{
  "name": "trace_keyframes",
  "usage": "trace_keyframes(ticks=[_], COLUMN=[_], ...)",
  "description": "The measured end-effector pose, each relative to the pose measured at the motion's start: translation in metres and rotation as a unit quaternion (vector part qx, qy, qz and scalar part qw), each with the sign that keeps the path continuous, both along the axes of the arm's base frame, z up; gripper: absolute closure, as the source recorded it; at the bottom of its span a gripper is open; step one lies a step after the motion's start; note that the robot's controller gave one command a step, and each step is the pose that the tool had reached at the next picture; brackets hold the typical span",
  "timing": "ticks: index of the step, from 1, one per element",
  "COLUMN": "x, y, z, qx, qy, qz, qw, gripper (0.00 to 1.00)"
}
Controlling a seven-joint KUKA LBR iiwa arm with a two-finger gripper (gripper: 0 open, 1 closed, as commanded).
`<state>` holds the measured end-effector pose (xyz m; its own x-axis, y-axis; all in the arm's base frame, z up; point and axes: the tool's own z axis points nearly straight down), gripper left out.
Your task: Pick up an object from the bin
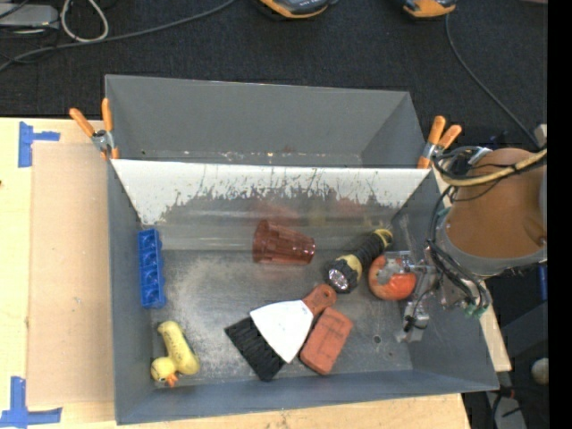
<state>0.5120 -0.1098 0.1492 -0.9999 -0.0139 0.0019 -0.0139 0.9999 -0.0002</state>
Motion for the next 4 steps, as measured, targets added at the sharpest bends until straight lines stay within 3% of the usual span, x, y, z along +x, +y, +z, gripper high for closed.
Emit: trace_keyframes(ticks=[1,3,4], x=[0.0,0.025,0.043], y=[0.0,-0.007,0.002], z=[0.0,0.139,0.109], qx=[0.0,0.001,0.0], qy=[0.0,0.0049,-0.0014], qz=[0.0,-0.014,0.016], qw=[1.0,0.9999,0.9999], gripper=[0.0,0.0,0.0])
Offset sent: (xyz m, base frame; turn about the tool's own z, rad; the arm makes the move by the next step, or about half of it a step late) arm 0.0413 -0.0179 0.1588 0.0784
